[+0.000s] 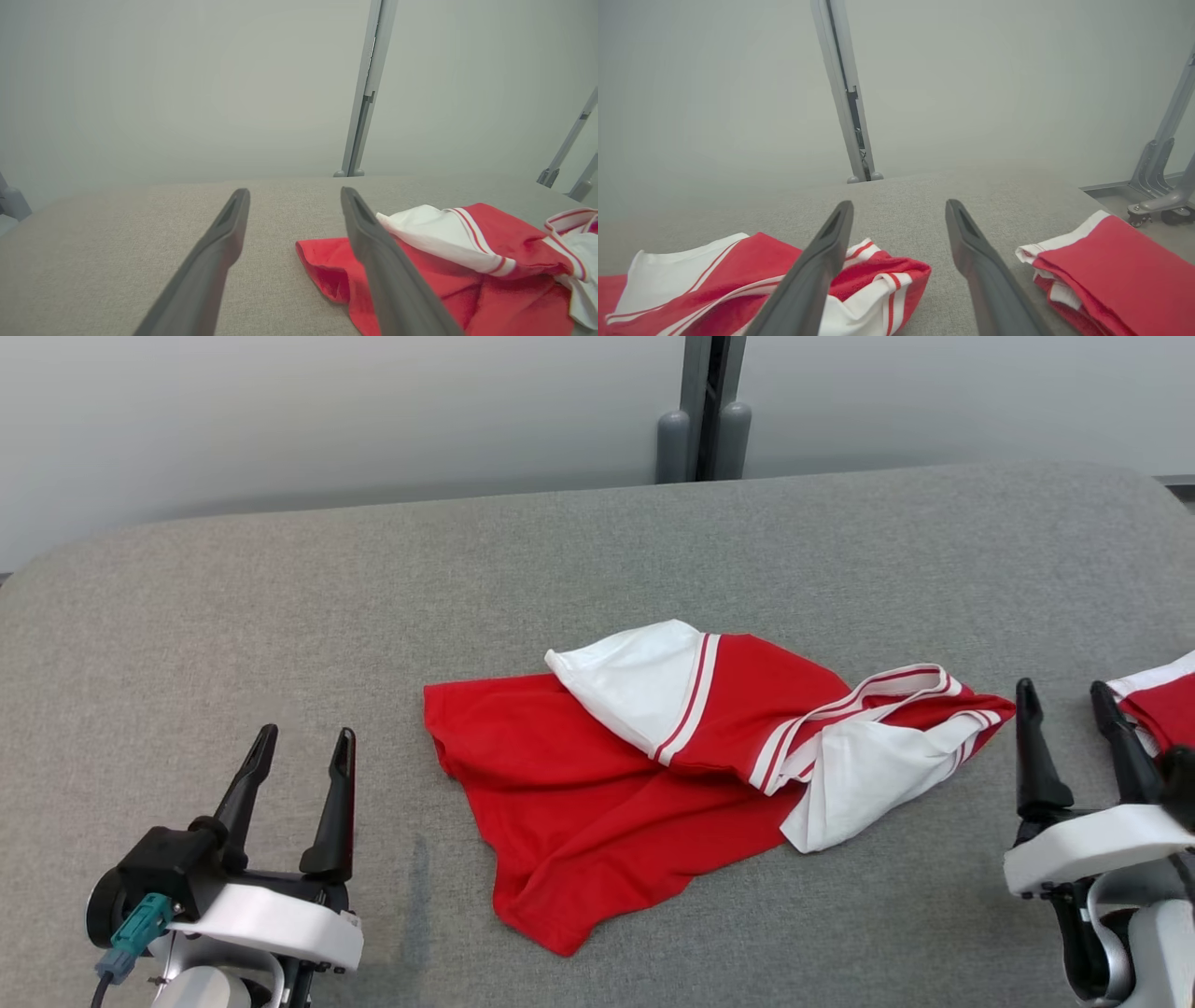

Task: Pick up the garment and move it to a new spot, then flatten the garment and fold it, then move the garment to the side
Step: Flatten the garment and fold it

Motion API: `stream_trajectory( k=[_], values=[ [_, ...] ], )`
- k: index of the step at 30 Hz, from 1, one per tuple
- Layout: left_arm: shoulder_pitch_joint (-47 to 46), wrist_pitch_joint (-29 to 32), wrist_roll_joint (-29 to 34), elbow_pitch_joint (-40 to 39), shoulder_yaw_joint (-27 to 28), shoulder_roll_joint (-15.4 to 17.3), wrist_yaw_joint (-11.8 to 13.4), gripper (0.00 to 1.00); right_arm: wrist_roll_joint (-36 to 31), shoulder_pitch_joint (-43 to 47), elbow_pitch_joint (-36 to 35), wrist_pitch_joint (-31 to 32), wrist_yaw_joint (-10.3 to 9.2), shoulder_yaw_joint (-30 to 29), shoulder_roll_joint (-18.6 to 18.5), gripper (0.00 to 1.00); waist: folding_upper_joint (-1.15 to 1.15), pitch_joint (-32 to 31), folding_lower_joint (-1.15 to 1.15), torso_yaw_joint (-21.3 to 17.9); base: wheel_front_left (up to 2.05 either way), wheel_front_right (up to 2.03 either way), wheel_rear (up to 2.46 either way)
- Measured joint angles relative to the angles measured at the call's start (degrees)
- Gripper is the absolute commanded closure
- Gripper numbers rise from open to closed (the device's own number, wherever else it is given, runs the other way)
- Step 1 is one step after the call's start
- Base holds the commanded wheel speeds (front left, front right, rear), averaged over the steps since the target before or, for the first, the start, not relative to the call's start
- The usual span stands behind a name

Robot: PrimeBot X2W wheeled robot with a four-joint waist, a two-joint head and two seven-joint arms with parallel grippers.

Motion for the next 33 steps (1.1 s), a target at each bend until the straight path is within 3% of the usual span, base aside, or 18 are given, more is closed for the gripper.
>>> stream_trajectory(
  k=[8,15,33],
  values=[
    [2.3,0.8,-0.2,-0.3,-0.6,0.1,0.7,0.00,-3.8,6.5,-11.3,5.0,0.00,4.8,1.0,0.00,0.00,-3.6,0.00,-1.1,0.00,0.00,0.00],
    [4.3,1.3,-0.5,-1.1,-0.8,0.5,1.3,0.00,-6.0,13.2,-18.5,7.9,0.00,5.7,1.6,0.00,0.00,-5.2,0.00,-1.5,0.00,0.00,0.00],
    [4.9,2.2,-0.6,-2.2,-1.2,1.6,1.9,0.00,-5.6,15.3,-21.8,9.5,0.00,5.5,2.3,0.00,0.00,-4.6,0.00,-1.1,0.00,0.00,0.00]
  ],
)
